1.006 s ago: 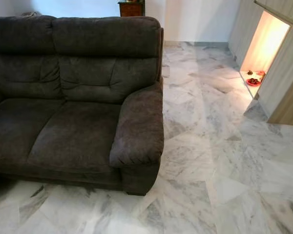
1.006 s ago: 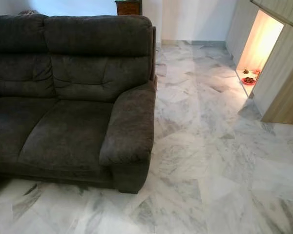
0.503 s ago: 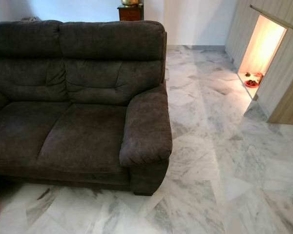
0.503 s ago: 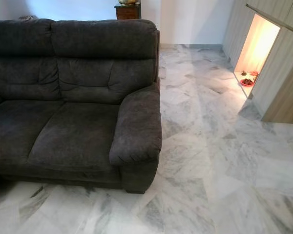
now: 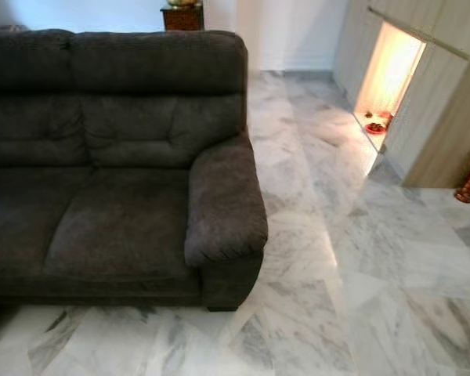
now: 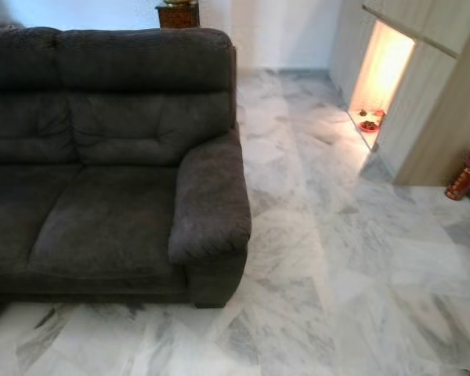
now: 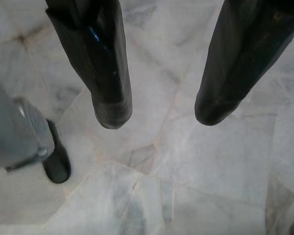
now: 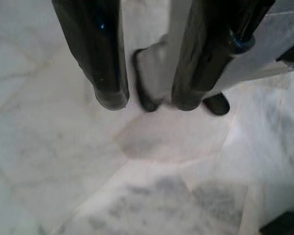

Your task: Move the pillow to the sofa from floor

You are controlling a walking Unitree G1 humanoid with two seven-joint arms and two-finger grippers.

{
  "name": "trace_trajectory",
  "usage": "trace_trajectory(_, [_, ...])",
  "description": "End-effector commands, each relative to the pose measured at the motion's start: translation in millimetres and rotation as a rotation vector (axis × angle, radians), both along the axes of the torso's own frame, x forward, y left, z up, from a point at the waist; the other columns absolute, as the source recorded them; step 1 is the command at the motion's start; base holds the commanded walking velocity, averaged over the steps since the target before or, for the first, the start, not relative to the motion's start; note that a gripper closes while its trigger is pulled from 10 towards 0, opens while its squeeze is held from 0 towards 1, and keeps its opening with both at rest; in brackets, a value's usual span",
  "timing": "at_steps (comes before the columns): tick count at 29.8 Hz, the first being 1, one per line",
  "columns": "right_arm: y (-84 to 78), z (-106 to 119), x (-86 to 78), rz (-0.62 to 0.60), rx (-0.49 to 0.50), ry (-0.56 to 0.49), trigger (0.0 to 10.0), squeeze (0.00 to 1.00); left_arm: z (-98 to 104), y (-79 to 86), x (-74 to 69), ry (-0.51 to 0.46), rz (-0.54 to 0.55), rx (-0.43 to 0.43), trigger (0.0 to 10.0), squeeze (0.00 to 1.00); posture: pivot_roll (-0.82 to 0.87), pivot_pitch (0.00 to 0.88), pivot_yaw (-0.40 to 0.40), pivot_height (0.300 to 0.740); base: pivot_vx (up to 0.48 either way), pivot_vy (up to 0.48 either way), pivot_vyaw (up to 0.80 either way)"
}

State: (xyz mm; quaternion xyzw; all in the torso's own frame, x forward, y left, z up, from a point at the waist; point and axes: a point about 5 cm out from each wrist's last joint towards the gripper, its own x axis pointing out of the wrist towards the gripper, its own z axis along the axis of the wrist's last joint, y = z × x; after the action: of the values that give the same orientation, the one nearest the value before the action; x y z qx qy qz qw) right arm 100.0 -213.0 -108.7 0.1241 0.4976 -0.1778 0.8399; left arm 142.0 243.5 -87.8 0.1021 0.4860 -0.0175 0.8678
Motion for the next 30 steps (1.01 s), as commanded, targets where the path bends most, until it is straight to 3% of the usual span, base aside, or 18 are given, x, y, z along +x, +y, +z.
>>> trace_trajectory(1, [2.7,-2,-4.0,-0.003,0.012,0.015,10.0,0.00,-3,4.2,-10.5,0.040,0.011,0.010,10.0,0.00,-0.03,0.059,0.092,0.740,0.000,0.270,0.00])
trace_trajectory(20, [1.5,0,-0.2,-0.019,0.023,-0.017,10.0,0.00,-6,-3.5,-12.7,0.051,0.016,0.003,10.0,0.00,-0.03,0.059,0.088,0.740,0.000,0.273,0.00])
trace_trajectory(30, [0.0,0,-2.0,-0.025,0.024,-0.011,10.0,0.00,-9,-4.2,-22.7,0.067,0.016,0.001,10.0,0.00,-0.02,0.062,0.091,0.740,0.000,0.270,0.00])
